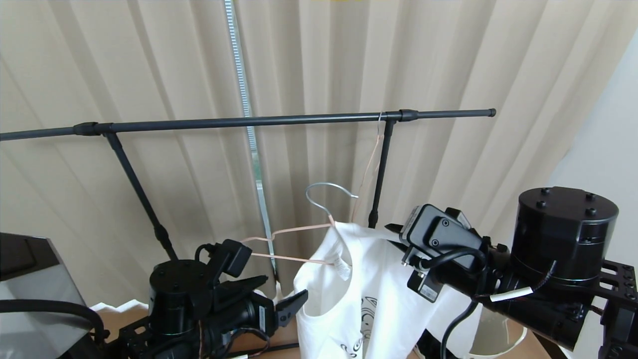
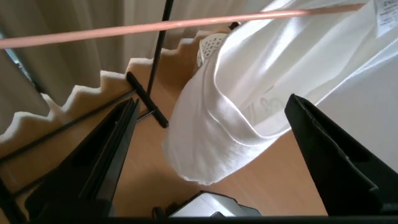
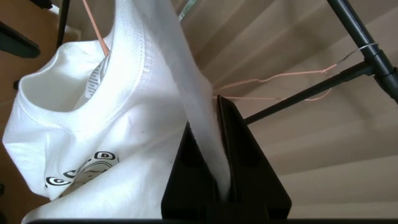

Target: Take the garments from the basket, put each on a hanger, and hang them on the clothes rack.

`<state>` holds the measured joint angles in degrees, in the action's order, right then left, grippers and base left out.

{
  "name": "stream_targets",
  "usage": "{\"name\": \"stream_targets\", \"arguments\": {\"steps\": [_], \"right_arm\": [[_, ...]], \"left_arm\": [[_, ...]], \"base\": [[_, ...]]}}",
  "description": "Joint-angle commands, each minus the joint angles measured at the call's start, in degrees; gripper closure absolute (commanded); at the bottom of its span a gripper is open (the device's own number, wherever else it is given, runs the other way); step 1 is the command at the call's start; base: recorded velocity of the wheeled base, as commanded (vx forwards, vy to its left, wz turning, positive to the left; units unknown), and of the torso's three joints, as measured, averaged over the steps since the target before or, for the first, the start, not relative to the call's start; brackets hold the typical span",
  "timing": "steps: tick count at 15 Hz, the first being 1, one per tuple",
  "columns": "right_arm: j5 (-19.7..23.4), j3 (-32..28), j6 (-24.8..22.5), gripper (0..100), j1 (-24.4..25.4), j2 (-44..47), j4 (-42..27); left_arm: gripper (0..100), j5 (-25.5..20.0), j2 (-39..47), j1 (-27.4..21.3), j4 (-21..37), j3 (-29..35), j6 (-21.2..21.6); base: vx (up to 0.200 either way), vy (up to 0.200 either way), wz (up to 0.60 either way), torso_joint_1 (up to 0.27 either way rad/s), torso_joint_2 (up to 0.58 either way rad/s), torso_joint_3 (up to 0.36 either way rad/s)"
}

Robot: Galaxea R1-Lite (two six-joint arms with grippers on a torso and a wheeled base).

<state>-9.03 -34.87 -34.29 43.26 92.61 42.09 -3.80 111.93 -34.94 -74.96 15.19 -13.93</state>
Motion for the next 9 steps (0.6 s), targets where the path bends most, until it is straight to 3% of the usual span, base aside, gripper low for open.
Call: {"name": "stream_targets", "arguments": {"steps": [1, 6, 9], "right_arm": [[-0.02, -0.12, 0.01, 100, 0.51, 0.02, 0.01], [-0.02, -0.29, 0.28, 100, 0.51, -0.15, 0.09], [-0.11, -0.29, 0.37, 100, 0.51, -0.15, 0.09]], "left_arm": [[0, 1.78, 2.32, -1.27, -0.10, 1.25, -0.04], [0, 4.33, 4.26, -1.71, -0.19, 1.51, 0.49], [0, 5.74, 7.42, -1.71, -4.76, 0.98, 1.10]], "base": [[0.000, 0.000, 0.00, 0.000, 0.00, 0.000], [0.000, 0.000, 0.00, 0.000, 0.00, 0.000], [0.000, 0.000, 0.00, 0.000, 0.00, 0.000]]}}
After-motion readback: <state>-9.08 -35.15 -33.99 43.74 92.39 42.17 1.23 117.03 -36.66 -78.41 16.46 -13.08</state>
